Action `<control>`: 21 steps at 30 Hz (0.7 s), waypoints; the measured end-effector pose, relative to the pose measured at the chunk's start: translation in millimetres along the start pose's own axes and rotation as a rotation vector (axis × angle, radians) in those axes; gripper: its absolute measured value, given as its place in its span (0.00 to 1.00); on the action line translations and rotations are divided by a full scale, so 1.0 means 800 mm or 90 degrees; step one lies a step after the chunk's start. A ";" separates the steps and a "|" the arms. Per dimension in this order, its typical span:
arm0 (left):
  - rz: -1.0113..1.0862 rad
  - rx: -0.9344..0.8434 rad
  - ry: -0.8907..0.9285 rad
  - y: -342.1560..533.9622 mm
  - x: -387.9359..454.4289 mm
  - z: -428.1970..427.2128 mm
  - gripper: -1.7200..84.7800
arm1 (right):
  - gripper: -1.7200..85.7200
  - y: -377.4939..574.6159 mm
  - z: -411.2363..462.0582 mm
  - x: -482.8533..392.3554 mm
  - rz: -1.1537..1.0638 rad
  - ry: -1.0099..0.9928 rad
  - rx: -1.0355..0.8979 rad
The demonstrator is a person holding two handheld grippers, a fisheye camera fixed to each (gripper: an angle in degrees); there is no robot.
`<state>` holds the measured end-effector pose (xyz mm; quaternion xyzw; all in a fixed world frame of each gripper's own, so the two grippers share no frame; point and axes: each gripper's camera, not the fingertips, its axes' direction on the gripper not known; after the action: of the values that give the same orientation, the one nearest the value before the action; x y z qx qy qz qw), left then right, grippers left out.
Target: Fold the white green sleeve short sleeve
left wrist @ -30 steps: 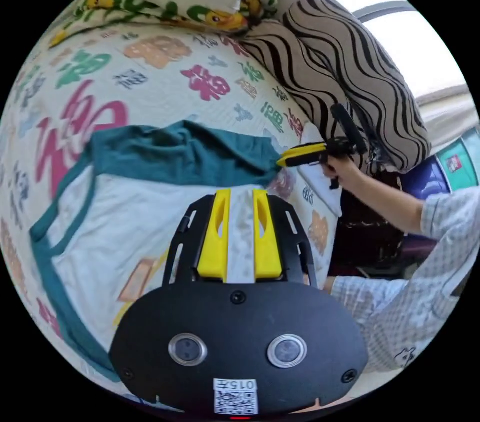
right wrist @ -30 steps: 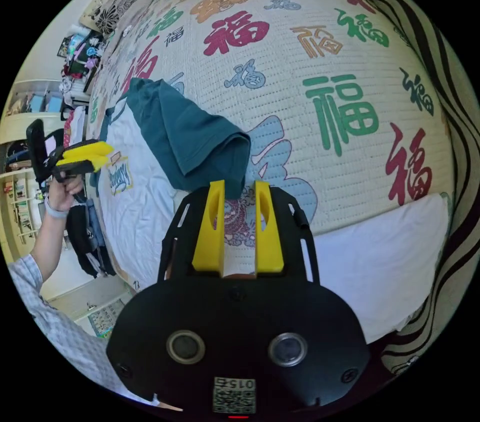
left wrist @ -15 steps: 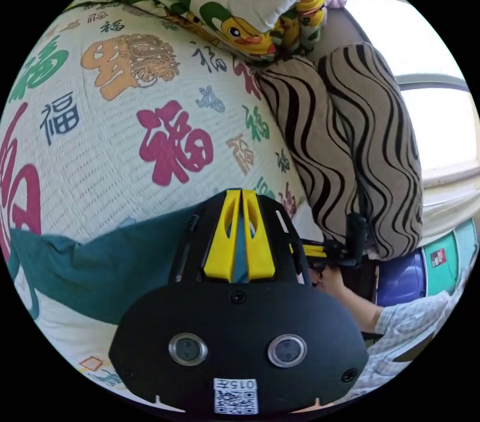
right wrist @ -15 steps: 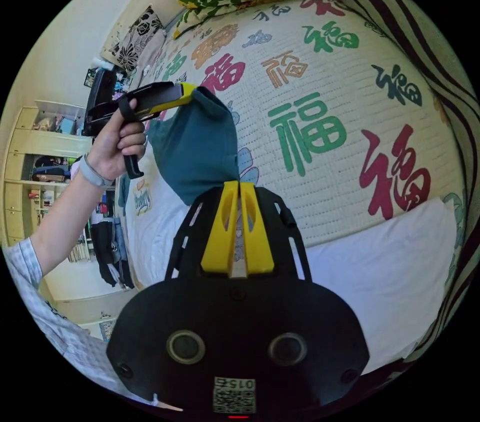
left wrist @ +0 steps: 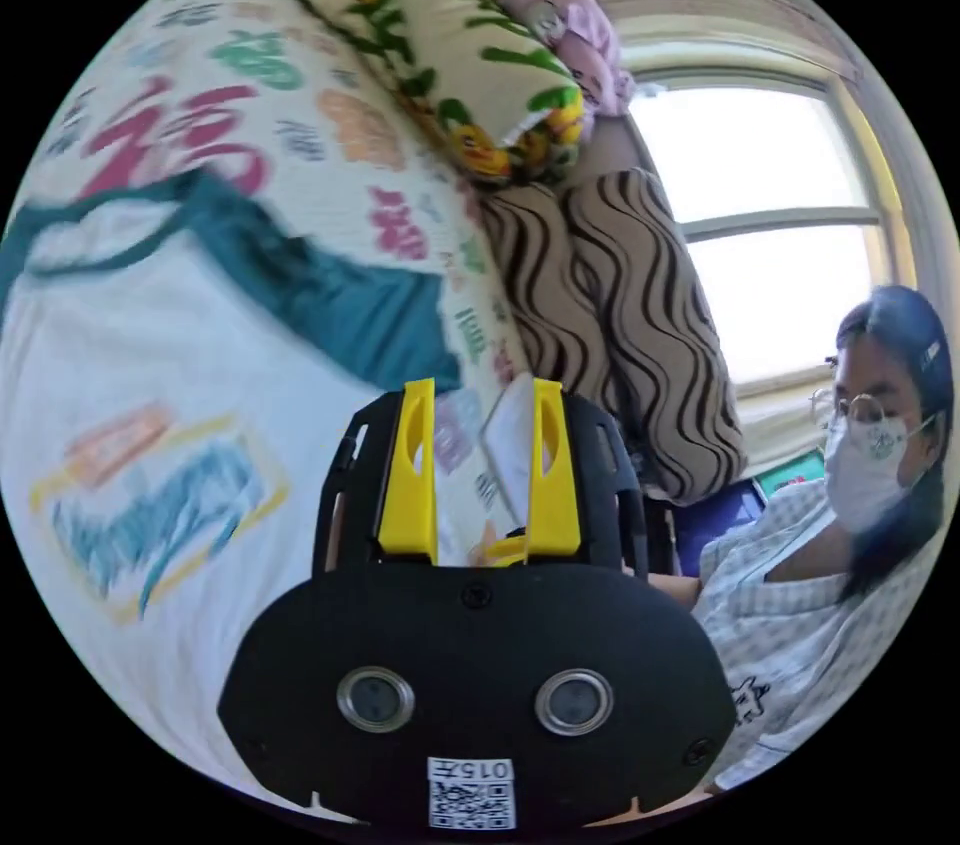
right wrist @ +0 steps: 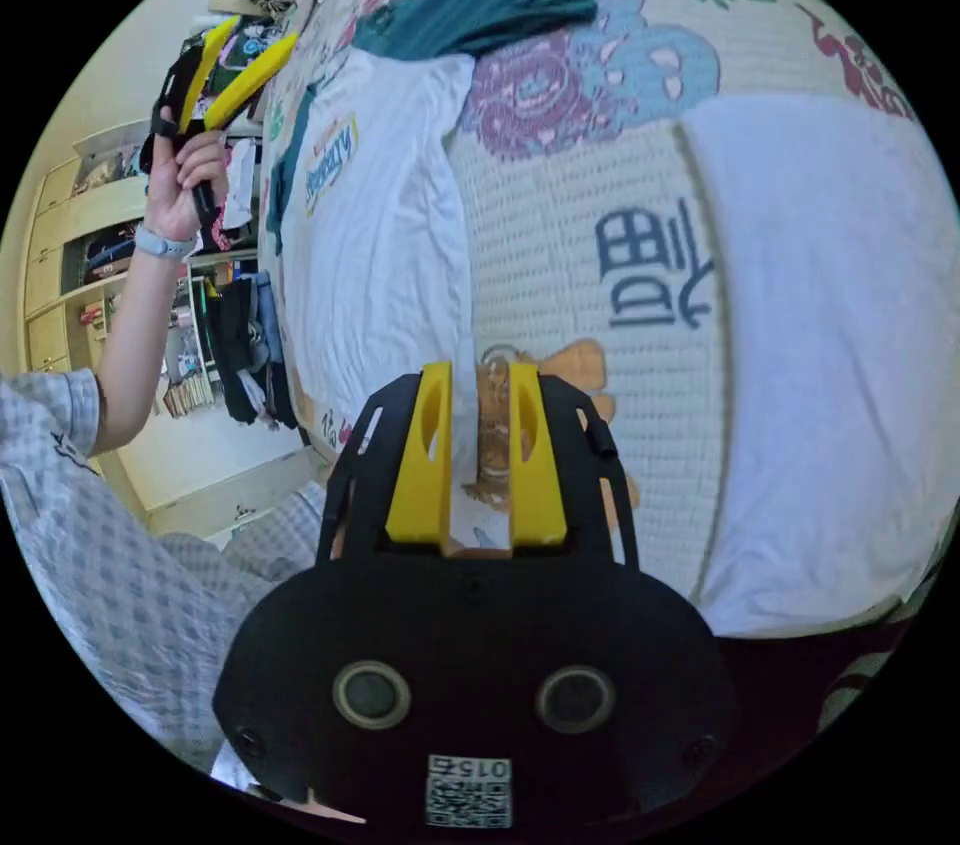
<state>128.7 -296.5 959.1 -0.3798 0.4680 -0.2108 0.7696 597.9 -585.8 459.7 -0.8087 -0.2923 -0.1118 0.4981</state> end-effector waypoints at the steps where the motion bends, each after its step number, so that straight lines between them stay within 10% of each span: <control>1: -0.023 0.001 -0.036 0.025 -0.012 -0.021 0.18 | 0.12 0.008 0.022 -0.003 0.009 -0.008 -0.026; 9: -0.416 -0.104 -0.420 0.391 -0.138 -0.218 0.19 | 0.09 0.004 0.096 -0.015 0.065 0.021 -0.076; 21: -0.379 -0.075 -0.376 0.510 -0.145 -0.236 0.07 | 0.01 -0.029 0.142 -0.025 0.094 0.019 -0.091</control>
<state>-105.4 -36.6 653.4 -0.5860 0.1082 -0.2788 0.7531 555.7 -486.2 412.7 -0.8598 -0.2161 -0.1071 0.4501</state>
